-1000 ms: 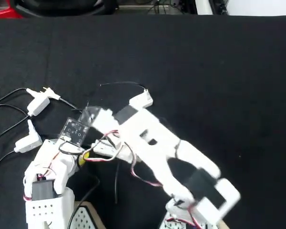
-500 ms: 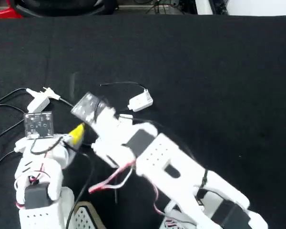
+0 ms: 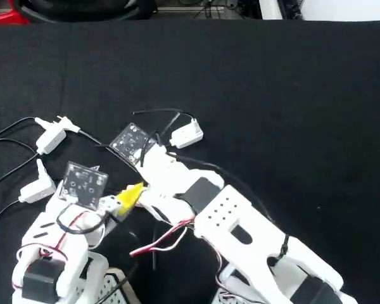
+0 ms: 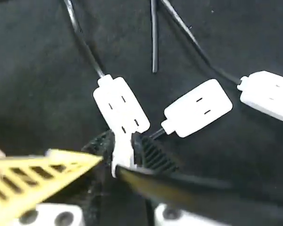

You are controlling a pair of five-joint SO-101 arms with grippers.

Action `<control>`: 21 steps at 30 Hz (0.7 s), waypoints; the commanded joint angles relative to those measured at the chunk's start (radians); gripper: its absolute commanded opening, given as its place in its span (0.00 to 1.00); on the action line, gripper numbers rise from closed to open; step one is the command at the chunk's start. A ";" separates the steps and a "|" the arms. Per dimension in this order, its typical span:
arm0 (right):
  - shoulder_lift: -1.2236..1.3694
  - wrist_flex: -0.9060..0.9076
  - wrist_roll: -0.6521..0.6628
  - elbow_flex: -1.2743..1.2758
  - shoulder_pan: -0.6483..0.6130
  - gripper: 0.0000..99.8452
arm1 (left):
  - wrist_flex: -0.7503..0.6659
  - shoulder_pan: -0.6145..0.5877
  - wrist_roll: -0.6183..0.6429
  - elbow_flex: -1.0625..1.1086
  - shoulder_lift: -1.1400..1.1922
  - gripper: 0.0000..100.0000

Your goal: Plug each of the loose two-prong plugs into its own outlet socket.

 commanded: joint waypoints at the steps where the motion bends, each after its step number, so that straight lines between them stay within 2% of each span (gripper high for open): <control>1: -0.071 0.075 -0.011 -0.030 0.057 0.01 | -0.002 -0.128 -0.123 -0.027 0.006 0.34; 5: -0.122 0.216 -0.011 -0.102 0.226 0.01 | -0.008 -0.222 -0.311 0.019 0.008 0.34; 11: -0.166 0.344 -0.032 -0.200 0.566 0.01 | -0.149 -0.108 -0.592 0.275 0.021 0.34; 14: -0.160 0.350 -0.041 -0.196 0.718 0.01 | -0.155 -0.064 -0.724 0.295 0.069 0.34; 16: -0.159 0.354 -0.040 -0.179 0.778 0.01 | -0.144 -0.053 -0.861 0.262 0.124 0.34; 18: -0.162 0.354 -0.041 -0.156 0.787 0.01 | -0.146 -0.031 -0.977 0.225 0.192 0.34; 21: -0.162 0.354 -0.040 -0.142 0.787 0.01 | -0.227 0.036 -1.060 0.197 0.310 0.34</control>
